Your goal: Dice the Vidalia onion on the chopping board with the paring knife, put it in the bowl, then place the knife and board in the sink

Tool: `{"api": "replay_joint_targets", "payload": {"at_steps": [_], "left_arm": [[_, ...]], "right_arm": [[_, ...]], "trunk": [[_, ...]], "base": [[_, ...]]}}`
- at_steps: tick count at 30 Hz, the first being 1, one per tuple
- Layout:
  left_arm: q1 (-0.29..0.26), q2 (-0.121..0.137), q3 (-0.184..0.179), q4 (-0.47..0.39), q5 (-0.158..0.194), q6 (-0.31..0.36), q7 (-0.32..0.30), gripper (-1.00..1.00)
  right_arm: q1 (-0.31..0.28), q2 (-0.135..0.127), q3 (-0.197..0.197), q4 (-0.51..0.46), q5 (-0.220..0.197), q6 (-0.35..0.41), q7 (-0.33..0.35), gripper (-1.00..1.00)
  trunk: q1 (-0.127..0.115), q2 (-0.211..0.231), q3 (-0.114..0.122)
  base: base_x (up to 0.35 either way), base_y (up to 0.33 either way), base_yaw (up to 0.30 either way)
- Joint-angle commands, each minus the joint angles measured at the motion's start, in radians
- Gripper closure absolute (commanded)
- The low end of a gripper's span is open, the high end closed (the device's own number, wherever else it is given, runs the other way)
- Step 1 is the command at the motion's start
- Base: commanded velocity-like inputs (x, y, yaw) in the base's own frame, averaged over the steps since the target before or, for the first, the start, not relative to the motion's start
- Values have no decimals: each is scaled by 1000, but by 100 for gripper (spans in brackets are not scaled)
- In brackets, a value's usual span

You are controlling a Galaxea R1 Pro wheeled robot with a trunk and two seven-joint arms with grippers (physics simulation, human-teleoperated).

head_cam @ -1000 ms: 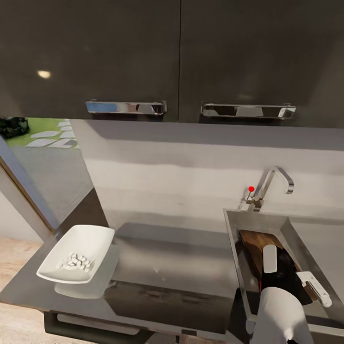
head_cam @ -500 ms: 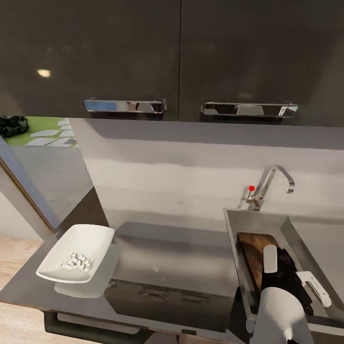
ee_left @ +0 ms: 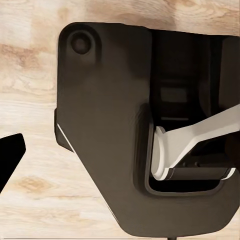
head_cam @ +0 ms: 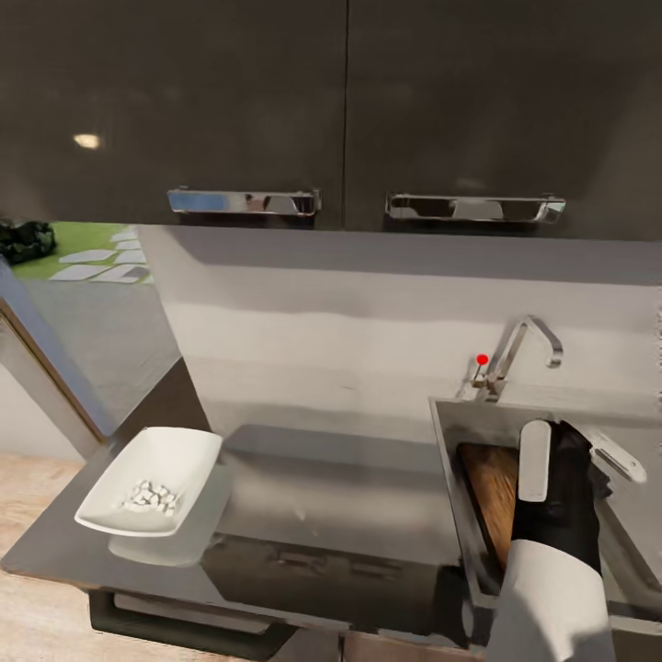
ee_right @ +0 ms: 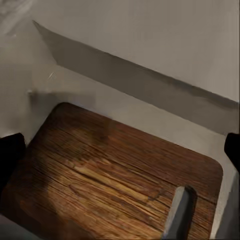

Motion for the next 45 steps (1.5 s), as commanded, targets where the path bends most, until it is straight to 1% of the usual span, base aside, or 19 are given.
{"api": "replay_joint_targets", "payload": {"at_steps": [1,2,5,6,9,12,14,15,17,21,24,28,32,33,34,39,41,43,45], "left_arm": [[0,-1,8,-2,-2,-1,-9,-100],[0,-1,8,-2,-2,-1,-9,-100],[0,-1,8,-2,-2,-2,-9,-100],[0,-1,8,-2,-2,-2,-9,-100],[0,-1,8,-2,-2,-2,-9,-100],[0,-1,8,-2,-2,-1,-9,-100],[0,-2,8,-2,-2,-1,-9,-100],[0,-1,8,-2,-2,-1,-9,-100],[0,-1,8,-2,-2,-1,-9,-100],[0,-1,9,-2,-2,-1,-9,-100],[0,-1,9,-2,-2,-1,-9,-100],[0,-1,9,-2,-2,0,-9,-100],[0,-1,9,-2,-2,0,-9,-100],[0,-1,9,-2,-2,0,-9,-100],[0,-1,9,-3,-2,0,-9,-100],[-1,-1,9,-7,0,2,-9,-100],[-1,-1,9,-10,-1,3,-9,-100],[-1,-1,9,-13,-2,2,-9,-100],[-1,0,9,-16,-3,2,-8,-100]], "right_arm": [[0,0,7,-3,-3,19,45,-100],[1,0,14,-5,1,37,113,-100],[10,0,27,-6,42,63,224,-100],[16,0,57,-6,85,67,267,-100],[36,0,106,-6,142,68,347,-100],[52,0,130,-8,156,67,411,-100],[66,0,162,-8,161,65,430,-100],[77,0,202,-9,168,62,436,-100],[98,0,253,-9,184,48,441,-100],[167,0,336,-24,233,-74,444,-100],[257,0,389,-45,252,-145,486,-100],[398,0,409,-81,271,-265,592,-100],[556,0,427,-112,396,-436,653,-100],[585,0,439,-114,411,-468,666,-100],[646,0,459,-116,428,-518,682,-100],[838,0,472,-114,438,-695,708,-100],[895,0,473,-103,438,-754,760,-100],[937,0,472,-84,440,-797,855,-100],[955,0,465,1,442,-818,944,-100]], "trunk": [[0,-2,-2],[0,-2,-2],[0,-2,-2],[0,-2,-2],[0,-2,-2],[0,-2,-2],[0,-2,-2],[0,-2,-2],[0,-2,-2],[0,-2,-2],[0,-2,-2],[0,-2,-2],[0,-2,-2],[0,-2,-2],[0,-2,-2],[0,-2,-2],[0,-2,-2],[0,-2,-2],[0,-2,-2]], "base": [[-285,0,0],[-311,0,0],[-327,0,0],[-336,0,0],[-337,0,0],[-338,0,0],[-338,0,0],[-338,0,0],[-338,0,0],[-338,0,0],[-338,0,0],[-338,0,0],[-323,0,0],[-240,0,0],[-111,0,0],[-24,0,0],[-3,0,0],[-1,0,0],[0,0,0]]}}
